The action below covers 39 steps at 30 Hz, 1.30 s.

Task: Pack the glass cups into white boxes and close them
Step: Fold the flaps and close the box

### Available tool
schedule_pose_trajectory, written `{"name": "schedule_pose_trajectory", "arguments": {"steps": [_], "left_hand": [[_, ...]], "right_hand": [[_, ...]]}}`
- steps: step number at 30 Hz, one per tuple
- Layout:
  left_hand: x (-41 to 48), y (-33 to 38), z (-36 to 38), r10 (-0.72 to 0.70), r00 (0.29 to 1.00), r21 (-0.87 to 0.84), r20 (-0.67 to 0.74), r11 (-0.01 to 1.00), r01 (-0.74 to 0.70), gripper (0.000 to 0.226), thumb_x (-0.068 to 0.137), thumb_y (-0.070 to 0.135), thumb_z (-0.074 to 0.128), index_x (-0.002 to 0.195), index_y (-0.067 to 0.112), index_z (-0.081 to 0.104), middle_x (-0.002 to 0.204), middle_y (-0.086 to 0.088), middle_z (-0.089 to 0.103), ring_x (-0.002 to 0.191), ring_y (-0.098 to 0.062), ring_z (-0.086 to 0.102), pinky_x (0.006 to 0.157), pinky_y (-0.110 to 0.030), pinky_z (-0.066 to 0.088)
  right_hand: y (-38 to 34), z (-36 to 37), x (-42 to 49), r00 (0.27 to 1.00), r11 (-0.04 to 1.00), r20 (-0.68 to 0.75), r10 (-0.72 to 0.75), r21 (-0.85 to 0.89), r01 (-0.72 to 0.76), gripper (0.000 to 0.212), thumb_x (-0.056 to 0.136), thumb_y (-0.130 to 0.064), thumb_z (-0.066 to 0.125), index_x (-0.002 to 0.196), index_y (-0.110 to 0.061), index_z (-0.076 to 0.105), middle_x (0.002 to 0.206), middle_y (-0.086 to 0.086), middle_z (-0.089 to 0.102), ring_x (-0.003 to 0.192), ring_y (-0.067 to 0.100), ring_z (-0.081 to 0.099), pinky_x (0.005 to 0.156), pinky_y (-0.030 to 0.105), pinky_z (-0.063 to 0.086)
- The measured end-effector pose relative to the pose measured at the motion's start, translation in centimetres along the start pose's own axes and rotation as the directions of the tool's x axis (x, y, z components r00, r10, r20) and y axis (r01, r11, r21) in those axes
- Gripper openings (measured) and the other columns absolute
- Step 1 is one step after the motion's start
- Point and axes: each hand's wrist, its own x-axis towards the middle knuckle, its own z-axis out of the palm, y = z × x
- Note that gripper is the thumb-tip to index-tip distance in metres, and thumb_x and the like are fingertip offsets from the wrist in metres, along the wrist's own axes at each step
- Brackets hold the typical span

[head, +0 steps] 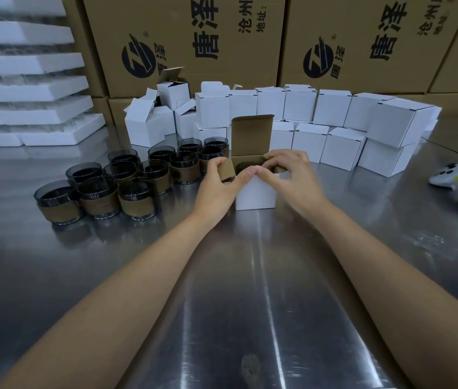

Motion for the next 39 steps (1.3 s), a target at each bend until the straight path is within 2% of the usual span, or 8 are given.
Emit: {"name": "schedule_pose_trajectory", "arguments": {"steps": [5,8,11,15,20,27,33,39], "left_hand": [[0.0,0.3,-0.1,-0.010,1.000,-0.074,-0.022,0.997,0.009,0.062,0.086,0.058,0.058,0.134,0.025,0.040,0.106,0.026,0.052,0.087,0.024,0.052,0.076,-0.002,0.039],[0.3,0.5,-0.2,-0.071,0.990,-0.179,-0.120,0.983,0.049,0.042,0.099,0.058,0.030,0.126,0.029,0.042,0.114,0.016,0.055,0.111,-0.002,0.053,0.098,-0.027,0.038],[0.5,1.0,-0.2,-0.167,0.971,-0.386,-0.173,0.918,0.089,0.043,0.105,0.044,0.018,0.127,0.021,0.047,0.120,-0.003,0.059,0.111,-0.018,0.055,0.104,-0.035,0.041],[0.3,1.2,-0.6,-0.208,0.969,-0.414,-0.137,0.900,0.134,0.055,0.107,0.038,0.016,0.122,0.011,0.061,0.121,-0.010,0.065,0.109,-0.020,0.059,0.099,-0.031,0.044],[0.1,1.5,-0.6,-0.217,0.967,-0.426,-0.137,0.894,0.140,0.046,0.106,0.037,0.023,0.105,0.023,0.067,0.114,-0.004,0.068,0.112,-0.019,0.060,0.106,-0.037,0.042],[-0.1,1.8,-0.5,-0.189,0.981,-0.412,-0.046,0.898,0.153,0.032,0.103,0.039,0.039,0.099,0.026,0.068,0.117,-0.011,0.067,0.115,-0.029,0.059,0.107,-0.050,0.041],[-0.2,0.9,-0.5,-0.021,0.998,-0.339,0.063,0.940,0.041,0.031,0.102,0.038,0.042,0.127,0.025,0.054,0.115,0.017,0.063,0.102,0.010,0.057,0.090,-0.009,0.043],[0.3,1.6,-0.7,-0.086,0.991,-0.343,0.105,0.932,0.117,0.026,0.095,0.011,0.050,0.116,0.023,0.058,0.107,-0.001,0.065,0.095,-0.019,0.059,0.077,-0.031,0.042]], "right_hand": [[-0.6,0.0,-0.4,0.984,0.951,-0.160,0.082,0.307,-0.029,0.015,0.095,-0.025,0.061,0.105,-0.016,0.068,0.116,-0.002,0.065,0.115,0.010,0.053,0.099,0.017,0.039],[-0.7,-0.9,0.1,0.912,0.809,-0.240,0.332,0.570,-0.145,0.024,0.102,-0.021,0.046,0.118,-0.013,0.060,0.117,0.002,0.064,0.108,0.007,0.058,0.099,0.023,0.043],[-0.4,-1.2,0.6,0.829,0.556,-0.107,0.548,0.788,-0.265,0.021,0.099,-0.015,0.047,0.114,-0.016,0.060,0.106,0.003,0.069,0.107,0.014,0.063,0.097,0.030,0.049],[0.3,-0.2,0.6,0.847,0.371,0.144,0.512,0.852,-0.369,0.032,0.095,-0.017,0.055,0.127,-0.016,0.055,0.115,0.000,0.067,0.114,0.013,0.060,0.090,0.029,0.049],[0.1,0.8,0.6,0.846,0.491,0.242,0.475,0.726,-0.483,0.039,0.091,-0.017,0.061,0.130,-0.019,0.055,0.115,-0.001,0.064,0.089,0.002,0.067,0.070,0.018,0.051],[-0.8,1.2,0.4,0.843,0.536,0.201,0.500,0.693,-0.482,0.032,0.089,-0.014,0.057,0.119,-0.026,0.060,0.109,-0.006,0.062,0.066,-0.008,0.066,0.054,0.011,0.049],[-1.5,1.5,-0.1,0.868,0.580,0.206,0.452,0.672,-0.462,0.026,0.089,-0.016,0.057,0.109,-0.031,0.062,0.100,-0.011,0.066,0.071,-0.007,0.066,0.061,0.013,0.050],[-1.8,1.6,-0.3,0.894,0.604,0.199,0.401,0.677,-0.421,0.031,0.091,-0.012,0.053,0.115,-0.030,0.060,0.099,-0.008,0.069,0.079,0.003,0.066,0.073,0.022,0.050]]}}
